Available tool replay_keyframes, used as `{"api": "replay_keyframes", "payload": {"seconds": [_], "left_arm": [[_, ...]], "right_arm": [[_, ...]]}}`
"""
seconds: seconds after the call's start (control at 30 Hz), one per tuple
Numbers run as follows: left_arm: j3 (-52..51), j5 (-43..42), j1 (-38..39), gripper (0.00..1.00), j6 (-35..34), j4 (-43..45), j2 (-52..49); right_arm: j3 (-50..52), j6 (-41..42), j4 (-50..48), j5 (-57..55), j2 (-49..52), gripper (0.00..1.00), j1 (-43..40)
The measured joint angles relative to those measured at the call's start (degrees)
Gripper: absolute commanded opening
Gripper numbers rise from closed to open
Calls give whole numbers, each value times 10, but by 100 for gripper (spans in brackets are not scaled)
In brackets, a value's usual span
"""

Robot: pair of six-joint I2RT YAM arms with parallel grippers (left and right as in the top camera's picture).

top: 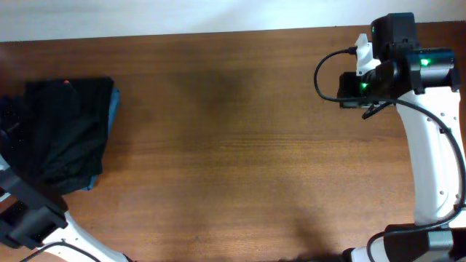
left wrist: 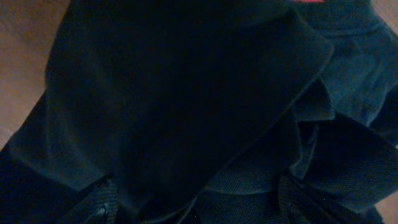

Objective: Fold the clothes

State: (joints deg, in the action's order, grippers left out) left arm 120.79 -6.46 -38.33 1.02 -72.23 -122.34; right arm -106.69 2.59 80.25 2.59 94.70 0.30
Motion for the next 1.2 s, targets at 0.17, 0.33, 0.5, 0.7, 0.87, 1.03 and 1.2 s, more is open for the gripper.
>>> {"api": "replay_keyframes", "payload": {"seconds": [0.17, 0.33, 0.5, 0.7, 0.87, 1.03, 1.2], "left_arm": [[-18, -21, 7, 81, 43, 11, 0], [-23, -26, 25, 81, 76, 11, 0], [-23, -21, 40, 82, 89, 10, 0], [-23, -5, 46, 80, 93, 9, 0], [-24, -1, 46, 80, 93, 9, 0], [-41, 7, 46, 77, 93, 23, 0], [-74, 20, 46, 34, 97, 50, 0]], "right_arm": [[1, 0, 0, 0, 0, 46, 0], [1, 0, 0, 0, 0, 46, 0], [1, 0, 0, 0, 0, 47, 0], [1, 0, 0, 0, 0, 46, 0], [1, 0, 0, 0, 0, 46, 0], [1, 0, 1, 0, 0, 46, 0], [1, 0, 1, 0, 0, 47, 0]]}}
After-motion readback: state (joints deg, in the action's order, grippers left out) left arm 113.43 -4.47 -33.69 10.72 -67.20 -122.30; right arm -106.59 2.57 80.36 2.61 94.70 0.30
